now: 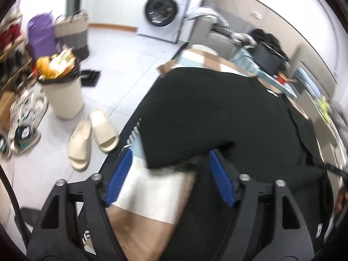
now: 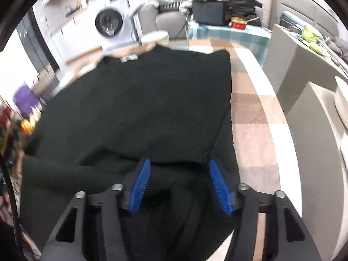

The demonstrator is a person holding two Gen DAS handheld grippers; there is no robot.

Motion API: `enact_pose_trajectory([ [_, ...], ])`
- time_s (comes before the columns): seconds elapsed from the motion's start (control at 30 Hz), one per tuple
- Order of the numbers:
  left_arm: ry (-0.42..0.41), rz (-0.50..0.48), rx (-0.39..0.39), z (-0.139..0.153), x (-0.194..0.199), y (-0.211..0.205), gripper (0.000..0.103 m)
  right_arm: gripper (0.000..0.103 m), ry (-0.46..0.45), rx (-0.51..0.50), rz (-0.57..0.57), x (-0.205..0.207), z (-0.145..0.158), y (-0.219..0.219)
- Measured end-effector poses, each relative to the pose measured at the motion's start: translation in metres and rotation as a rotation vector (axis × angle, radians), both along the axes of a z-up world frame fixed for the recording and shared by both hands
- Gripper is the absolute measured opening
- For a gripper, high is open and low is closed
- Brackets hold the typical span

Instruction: Fold small clothes

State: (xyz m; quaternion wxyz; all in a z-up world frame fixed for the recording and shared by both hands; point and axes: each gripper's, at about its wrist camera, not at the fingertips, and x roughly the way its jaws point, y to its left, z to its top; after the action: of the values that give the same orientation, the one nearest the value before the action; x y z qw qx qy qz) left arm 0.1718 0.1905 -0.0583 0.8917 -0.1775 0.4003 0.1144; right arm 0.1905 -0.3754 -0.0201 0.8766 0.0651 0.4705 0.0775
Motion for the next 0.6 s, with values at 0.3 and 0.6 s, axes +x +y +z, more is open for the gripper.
enact_pose_trajectory([
  [0.3, 0.121, 0.011, -0.072, -0.042, 0.052, 0.047, 0.077, 0.073, -0.064, 0.077, -0.054, -0.041, 0.018, 0.004],
  [0.6, 0.057, -0.049, -0.242, -0.049, 0.091, 0.070, 0.031, 0.073, -0.065, 0.080, -0.101, -0.048, 0.015, -0.007],
])
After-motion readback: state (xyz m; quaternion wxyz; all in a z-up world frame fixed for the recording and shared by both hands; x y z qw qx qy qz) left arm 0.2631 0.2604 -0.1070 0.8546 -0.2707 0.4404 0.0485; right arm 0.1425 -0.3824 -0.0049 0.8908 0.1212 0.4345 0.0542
